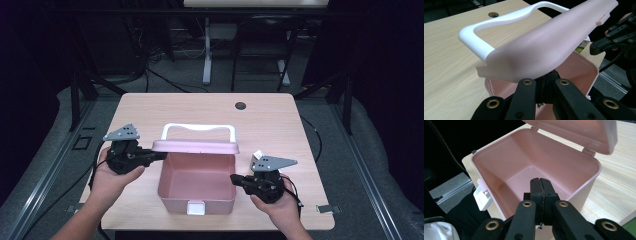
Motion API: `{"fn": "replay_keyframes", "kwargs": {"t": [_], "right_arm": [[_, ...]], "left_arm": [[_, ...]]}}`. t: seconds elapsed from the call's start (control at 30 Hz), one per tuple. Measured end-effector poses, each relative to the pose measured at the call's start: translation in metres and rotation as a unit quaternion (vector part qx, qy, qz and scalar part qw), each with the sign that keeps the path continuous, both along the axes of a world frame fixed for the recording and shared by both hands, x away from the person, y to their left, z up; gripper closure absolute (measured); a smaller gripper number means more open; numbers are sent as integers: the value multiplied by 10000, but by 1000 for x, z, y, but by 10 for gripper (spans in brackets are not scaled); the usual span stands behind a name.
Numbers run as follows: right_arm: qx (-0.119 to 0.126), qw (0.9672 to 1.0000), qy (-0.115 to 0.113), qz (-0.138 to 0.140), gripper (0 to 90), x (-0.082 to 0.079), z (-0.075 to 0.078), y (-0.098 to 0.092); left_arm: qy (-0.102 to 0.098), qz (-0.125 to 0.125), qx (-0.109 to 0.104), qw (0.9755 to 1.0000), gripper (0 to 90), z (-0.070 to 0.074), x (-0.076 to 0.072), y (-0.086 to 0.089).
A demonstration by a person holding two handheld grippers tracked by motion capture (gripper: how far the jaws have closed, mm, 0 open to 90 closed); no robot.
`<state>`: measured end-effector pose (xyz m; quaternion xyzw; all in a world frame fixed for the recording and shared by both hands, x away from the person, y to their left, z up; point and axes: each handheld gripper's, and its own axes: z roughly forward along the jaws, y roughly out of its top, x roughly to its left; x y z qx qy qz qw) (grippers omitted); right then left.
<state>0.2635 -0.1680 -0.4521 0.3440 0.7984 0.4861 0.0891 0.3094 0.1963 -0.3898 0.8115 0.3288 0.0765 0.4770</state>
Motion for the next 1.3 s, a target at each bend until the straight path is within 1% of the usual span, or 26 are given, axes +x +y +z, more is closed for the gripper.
{"fn": "replay_keyframes", "kwargs": {"t": [0.1, 0.37, 0.47, 0.77, 0.83, 0.97, 1.07, 1.3], "right_arm": [[-28, 10000, -7, 25, 900, -2, -1, 2], [-101, 9999, 9, 126, 900, -4, -6, 12], [-117, 9998, 44, 157, 900, -5, -10, 15], [-128, 9996, 137, 209, 900, -6, -16, 19], [-124, 9996, 139, 215, 900, -6, -17, 20], [-197, 9995, 141, 219, 900, -7, -21, 23], [-185, 9994, 195, 234, 900, -6, -25, 23], [-155, 9993, 205, 258, 900, -7, -27, 25]], "left_arm": [[-12, 4, 28, 10000, 900, 1, 1, 0], [-17, 14, -43, 10000, 900, 2, 4, 0], [-2, -28, -42, 10000, 900, 3, 5, 0], [-11, 11, -81, 10000, 900, 5, 8, -1], [0, 4, -62, 10000, 900, 6, 9, 0], [-19, 28, -89, 10000, 900, 6, 11, -1], [-9, 44, -106, 9999, 900, 7, 11, -1], [13, 62, -122, 9999, 900, 7, 12, 0]]}}
